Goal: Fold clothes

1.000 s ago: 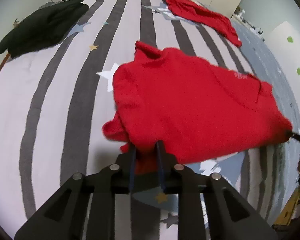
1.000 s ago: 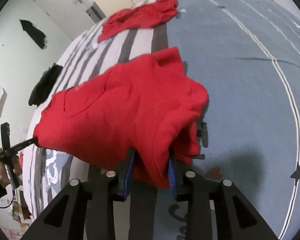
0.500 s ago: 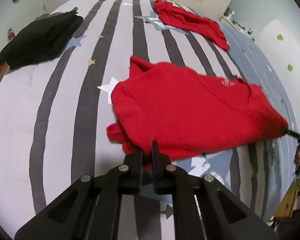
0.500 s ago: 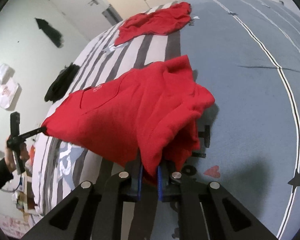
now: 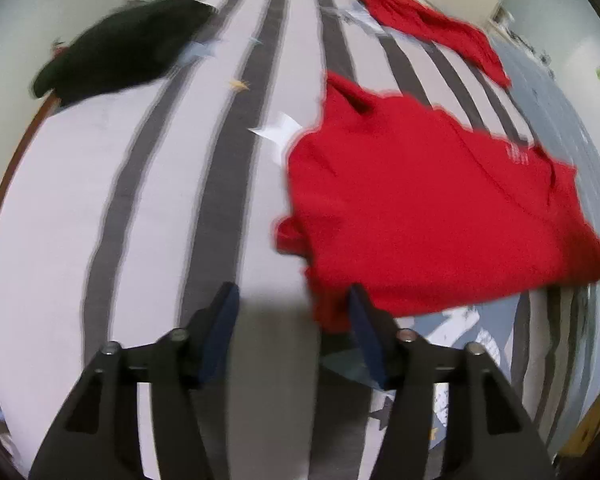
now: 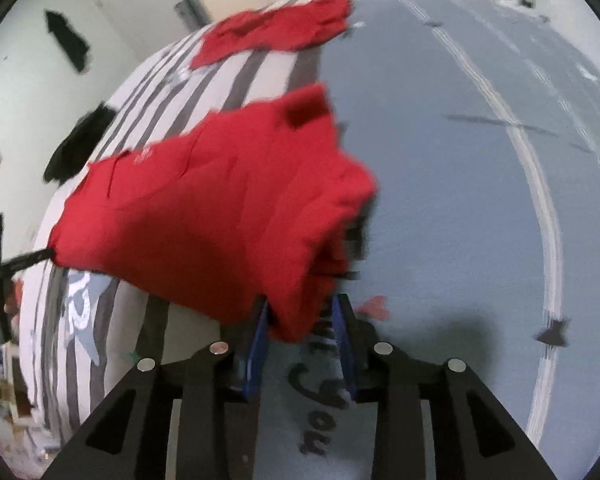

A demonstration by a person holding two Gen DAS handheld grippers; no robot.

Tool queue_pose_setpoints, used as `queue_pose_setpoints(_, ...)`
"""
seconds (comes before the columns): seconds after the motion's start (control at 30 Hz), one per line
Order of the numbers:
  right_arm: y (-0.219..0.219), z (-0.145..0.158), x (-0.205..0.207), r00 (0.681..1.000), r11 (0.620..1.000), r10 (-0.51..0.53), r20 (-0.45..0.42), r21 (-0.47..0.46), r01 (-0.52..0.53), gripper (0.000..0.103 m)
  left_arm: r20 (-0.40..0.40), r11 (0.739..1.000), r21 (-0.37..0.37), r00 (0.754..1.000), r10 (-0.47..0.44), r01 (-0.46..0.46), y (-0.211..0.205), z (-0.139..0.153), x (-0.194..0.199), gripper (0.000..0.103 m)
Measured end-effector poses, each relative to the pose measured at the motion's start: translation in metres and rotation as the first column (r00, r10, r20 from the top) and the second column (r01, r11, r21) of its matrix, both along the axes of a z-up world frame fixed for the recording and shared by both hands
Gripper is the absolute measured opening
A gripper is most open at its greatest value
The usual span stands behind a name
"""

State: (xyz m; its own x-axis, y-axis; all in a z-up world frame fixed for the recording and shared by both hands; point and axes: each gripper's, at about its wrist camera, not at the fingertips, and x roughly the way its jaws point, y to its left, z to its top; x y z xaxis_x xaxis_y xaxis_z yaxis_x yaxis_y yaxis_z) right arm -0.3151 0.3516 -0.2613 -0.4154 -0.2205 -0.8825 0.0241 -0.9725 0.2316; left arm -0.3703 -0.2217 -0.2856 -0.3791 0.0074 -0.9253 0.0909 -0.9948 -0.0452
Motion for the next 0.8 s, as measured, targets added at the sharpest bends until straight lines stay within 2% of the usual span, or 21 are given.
queue_pose_setpoints(0.07, 0.013, 0.016, -0.001, 0.997, 0.998, -0.063, -0.036, 0.009, 0.063, 0.031, -0.043, 0.998, -0.032, 0.998, 0.051, -0.052, -0.01, 0.014, -0.003, 0.055)
queue_pose_setpoints(0.13, 0.018, 0.025, -0.016, 0.994, 0.996, -0.092, -0.057, -0.007, 0.092, 0.031, -0.088, 0.998, -0.023, 0.994, 0.058, -0.06, -0.012, 0.026, -0.016, 0.055)
queue_pose_setpoints(0.23, 0.008, 0.026, -0.057, 0.995, 0.997, -0.067, -0.072, -0.034, 0.064, 0.031, -0.115, 1.0, 0.021, 0.993, -0.01, 0.012, 0.004, 0.031, -0.055, 0.052)
queue_pose_setpoints(0.37, -0.025, 0.006, -0.117, 0.998, 0.998, 0.014, -0.055, -0.063, -0.017, 0.031, -0.137, 0.991, 0.043, 0.983, -0.119, 0.126, 0.038, 0.021, -0.11, 0.052)
queue_pose_setpoints(0.47, -0.04, -0.014, -0.156, 0.999, 0.995, 0.038, 0.001, -0.092, -0.038, 0.031, -0.093, 0.986, 0.099, 0.987, -0.128, 0.137, 0.053, 0.004, -0.143, 0.052)
queue_pose_setpoints(0.53, -0.038, -0.025, -0.172, 0.999, 0.989, 0.023, 0.046, -0.149, -0.016, 0.031, -0.024, 0.972, 0.195, 0.992, -0.127, 0.129, 0.052, -0.011, -0.164, 0.052)
queue_pose_setpoints(0.6, -0.032, -0.038, -0.188, 0.994, 0.975, 0.0, 0.106, -0.22, 0.023, 0.031, 0.033, 0.96, 0.26, 0.993, -0.112, 0.1, 0.048, -0.019, -0.166, 0.052)
queue_pose_setpoints(0.73, -0.023, -0.048, -0.207, 0.99, 0.953, 0.001, 0.142, -0.299, 0.042, 0.031, 0.099, 0.943, 0.326, 0.99, -0.101, 0.064, 0.042, -0.034, -0.176, 0.052)
queue_pose_setpoints(0.8, -0.018, -0.058, -0.218, 0.982, 0.939, -0.01, 0.189, -0.337, 0.074, 0.031, 0.108, 0.938, 0.342, 0.99, -0.095, 0.053, 0.039, -0.035, -0.18, 0.052)
